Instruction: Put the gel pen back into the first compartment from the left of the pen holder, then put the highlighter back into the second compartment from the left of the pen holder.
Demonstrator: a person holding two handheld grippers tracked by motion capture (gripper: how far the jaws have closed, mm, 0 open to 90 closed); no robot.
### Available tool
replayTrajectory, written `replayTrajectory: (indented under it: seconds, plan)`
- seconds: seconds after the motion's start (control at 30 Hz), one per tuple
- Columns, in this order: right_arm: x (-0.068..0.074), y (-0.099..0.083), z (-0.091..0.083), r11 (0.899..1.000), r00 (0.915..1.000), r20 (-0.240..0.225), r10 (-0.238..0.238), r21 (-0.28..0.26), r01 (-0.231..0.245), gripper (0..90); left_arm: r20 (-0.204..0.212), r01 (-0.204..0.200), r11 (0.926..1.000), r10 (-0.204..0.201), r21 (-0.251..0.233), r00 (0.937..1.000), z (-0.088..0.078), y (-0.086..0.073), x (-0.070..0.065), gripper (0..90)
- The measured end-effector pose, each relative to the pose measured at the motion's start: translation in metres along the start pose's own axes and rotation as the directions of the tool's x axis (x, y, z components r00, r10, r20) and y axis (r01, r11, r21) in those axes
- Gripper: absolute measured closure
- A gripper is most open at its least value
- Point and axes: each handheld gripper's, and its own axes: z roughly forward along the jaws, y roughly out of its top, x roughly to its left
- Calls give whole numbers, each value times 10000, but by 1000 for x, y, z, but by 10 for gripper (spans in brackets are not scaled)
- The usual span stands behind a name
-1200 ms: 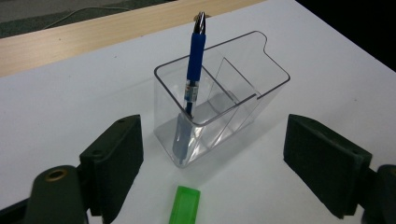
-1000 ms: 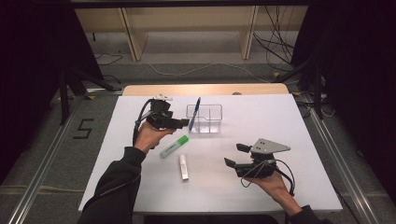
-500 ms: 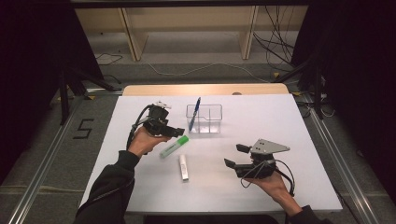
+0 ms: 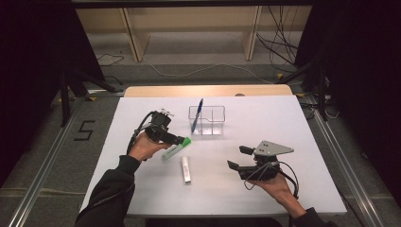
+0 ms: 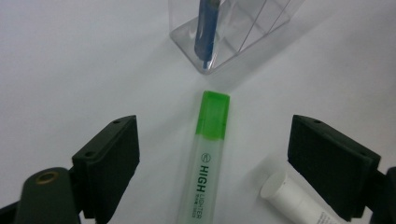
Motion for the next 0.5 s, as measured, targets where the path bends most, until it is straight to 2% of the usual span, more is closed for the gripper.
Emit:
replayTrajectory:
  seconds: [0.2, 0.5]
  plan:
    - [1, 0, 1, 10000, 10000, 6, -10, 58, 10, 285, -272, -24, 9993, 34, 375, 9996, 6, -4, 1, 159]
    - [1, 0, 2, 10000, 10000, 6, -40, 80, 40, 284, -361, -121, 9957, 154, 918, 9992, 13, -8, 4, 160]
